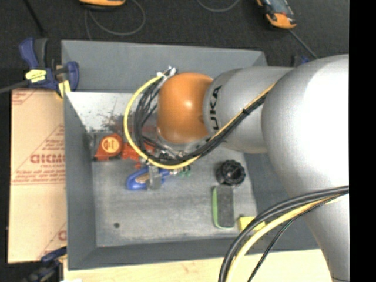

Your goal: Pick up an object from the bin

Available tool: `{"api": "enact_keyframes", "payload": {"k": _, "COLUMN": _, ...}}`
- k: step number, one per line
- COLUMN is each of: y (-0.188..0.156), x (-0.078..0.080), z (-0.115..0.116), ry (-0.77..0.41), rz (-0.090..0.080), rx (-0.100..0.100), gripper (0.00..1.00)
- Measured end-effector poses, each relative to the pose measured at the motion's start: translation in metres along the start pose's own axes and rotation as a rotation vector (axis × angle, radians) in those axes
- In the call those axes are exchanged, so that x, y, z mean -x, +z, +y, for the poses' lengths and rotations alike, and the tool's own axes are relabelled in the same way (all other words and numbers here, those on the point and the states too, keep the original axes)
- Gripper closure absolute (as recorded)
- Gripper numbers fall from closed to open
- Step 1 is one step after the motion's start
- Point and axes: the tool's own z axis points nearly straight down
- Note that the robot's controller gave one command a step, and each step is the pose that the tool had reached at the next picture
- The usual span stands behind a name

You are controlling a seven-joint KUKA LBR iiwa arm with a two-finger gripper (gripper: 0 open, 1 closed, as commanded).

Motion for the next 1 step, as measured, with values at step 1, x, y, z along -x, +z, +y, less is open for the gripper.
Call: {"api": "enact_keyframes", "payload": {"k": 1, "y": -0.0518, "x": 0.0032, "z": 0.0021, "ry": 0.002, "rz": 0.006, "rx": -0.001, "gripper": 1.0}}
